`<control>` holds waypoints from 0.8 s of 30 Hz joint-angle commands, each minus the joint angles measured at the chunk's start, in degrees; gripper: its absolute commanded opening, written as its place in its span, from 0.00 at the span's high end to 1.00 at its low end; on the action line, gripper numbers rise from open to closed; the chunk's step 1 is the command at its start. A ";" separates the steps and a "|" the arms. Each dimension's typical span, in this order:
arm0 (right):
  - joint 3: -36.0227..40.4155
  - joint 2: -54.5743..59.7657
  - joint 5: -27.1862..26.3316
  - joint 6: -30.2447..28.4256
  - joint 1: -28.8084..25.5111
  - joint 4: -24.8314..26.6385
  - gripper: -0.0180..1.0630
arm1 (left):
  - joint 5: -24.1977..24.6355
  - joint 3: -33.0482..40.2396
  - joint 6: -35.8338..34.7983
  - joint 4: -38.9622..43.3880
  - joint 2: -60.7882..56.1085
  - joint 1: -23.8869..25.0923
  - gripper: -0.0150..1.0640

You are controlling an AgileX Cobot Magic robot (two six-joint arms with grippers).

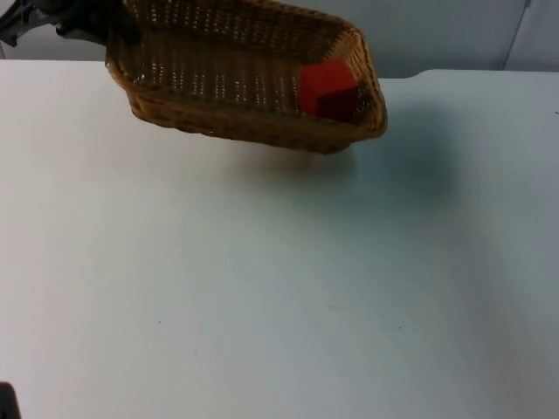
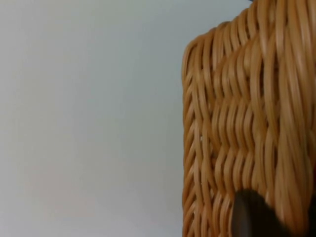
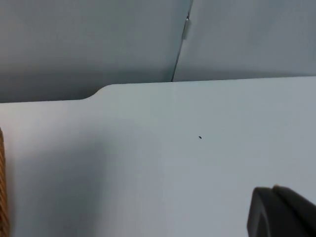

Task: Pick up the basket with the left hand and place the cube into the basket with the right hand.

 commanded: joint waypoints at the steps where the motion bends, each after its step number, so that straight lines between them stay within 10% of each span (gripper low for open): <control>1: -0.32 -0.38 -0.52 -0.82 -0.23 -0.14 0.99 | 2.85 -0.62 0.56 -0.55 -0.98 -0.26 0.99; 14: -0.32 -0.38 -2.11 -0.82 -0.23 -0.14 0.99 | 9.27 4.16 1.44 -0.59 0.16 -0.41 0.99; 24: -0.32 -0.38 -2.58 -0.82 -0.23 -0.14 0.99 | 7.27 10.30 13.27 -21.59 2.76 -0.46 0.99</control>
